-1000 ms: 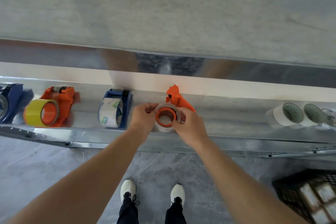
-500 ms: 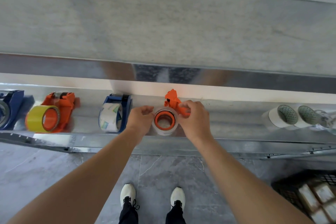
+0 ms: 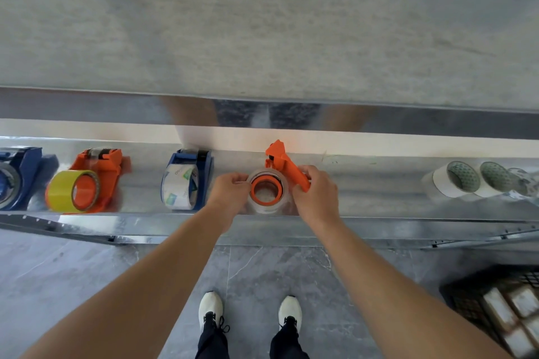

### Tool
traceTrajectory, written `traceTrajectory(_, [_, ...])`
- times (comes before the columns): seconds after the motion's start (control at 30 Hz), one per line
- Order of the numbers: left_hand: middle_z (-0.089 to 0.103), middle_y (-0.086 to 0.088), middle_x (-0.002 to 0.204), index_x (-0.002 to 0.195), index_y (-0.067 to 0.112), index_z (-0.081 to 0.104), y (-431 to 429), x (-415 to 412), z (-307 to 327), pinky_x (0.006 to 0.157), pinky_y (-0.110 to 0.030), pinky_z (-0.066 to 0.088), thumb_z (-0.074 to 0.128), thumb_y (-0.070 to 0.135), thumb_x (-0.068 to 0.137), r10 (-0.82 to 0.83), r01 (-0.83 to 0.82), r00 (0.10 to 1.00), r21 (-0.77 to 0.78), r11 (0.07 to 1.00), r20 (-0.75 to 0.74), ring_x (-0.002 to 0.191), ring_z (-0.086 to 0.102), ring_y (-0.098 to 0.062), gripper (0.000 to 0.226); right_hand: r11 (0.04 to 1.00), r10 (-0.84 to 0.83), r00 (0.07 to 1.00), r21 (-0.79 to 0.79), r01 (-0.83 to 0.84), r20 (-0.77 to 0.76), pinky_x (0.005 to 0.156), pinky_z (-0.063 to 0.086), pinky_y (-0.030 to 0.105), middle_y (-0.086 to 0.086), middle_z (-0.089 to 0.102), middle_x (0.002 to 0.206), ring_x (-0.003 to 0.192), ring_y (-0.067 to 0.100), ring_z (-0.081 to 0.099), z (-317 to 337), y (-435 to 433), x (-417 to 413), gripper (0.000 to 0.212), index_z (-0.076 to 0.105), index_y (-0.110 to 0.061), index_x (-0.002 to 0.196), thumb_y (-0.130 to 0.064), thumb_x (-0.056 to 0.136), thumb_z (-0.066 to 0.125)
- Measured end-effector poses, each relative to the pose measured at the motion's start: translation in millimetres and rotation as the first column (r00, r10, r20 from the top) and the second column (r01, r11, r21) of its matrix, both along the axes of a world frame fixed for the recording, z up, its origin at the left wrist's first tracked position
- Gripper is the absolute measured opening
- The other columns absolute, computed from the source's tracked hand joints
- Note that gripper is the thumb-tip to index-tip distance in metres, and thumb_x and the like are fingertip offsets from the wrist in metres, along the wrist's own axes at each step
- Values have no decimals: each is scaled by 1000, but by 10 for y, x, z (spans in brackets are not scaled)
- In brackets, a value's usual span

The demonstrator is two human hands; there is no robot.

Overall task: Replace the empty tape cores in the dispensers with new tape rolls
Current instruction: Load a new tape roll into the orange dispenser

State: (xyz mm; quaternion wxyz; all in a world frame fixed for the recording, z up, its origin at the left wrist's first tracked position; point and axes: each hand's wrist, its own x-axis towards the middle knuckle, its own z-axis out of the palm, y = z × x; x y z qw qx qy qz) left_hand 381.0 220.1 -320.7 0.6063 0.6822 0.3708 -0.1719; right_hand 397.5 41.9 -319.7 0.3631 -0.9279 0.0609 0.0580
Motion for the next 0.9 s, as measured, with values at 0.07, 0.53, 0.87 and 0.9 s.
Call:
traceTrajectory(0.07, [79,-9,102,103,16,75,-22,-11,17,86,-53,66,67,3,100,4,-4,1000,-35,999,3,99,77,-29,16,1000,-8,1000,25,8,-9,89,55,29,-5,70,108,97,14,65,11,22,-14,26,69,-23,122,-23,96,71])
traceTrajectory(0.53, [77,-15,110,102,15,66,-163,-47,-58,93,-45,63,51,21,112,114,-109,992,-74,991,56,104,74,-31,19,967,-119,991,220,131,-64,87,56,25,-5,74,111,98,12,69,-38,43,-132,31,70,-20,123,-8,96,63])
traceTrajectory(0.87, [81,-10,98,108,10,75,-190,-15,38,76,-38,61,59,39,107,72,-62,997,-327,943,17,89,76,-26,33,785,-241,928,505,358,-284,73,66,34,-5,72,106,95,13,73,-207,14,-208,27,66,-21,118,-15,94,75])
traceTrajectory(0.9, [82,-10,99,111,10,75,-189,-20,33,76,-39,61,58,41,107,50,-37,998,-343,939,30,90,77,-27,35,768,-238,924,524,368,-300,75,66,37,-4,72,107,96,15,73,-235,32,-211,28,65,-20,120,-14,94,75])
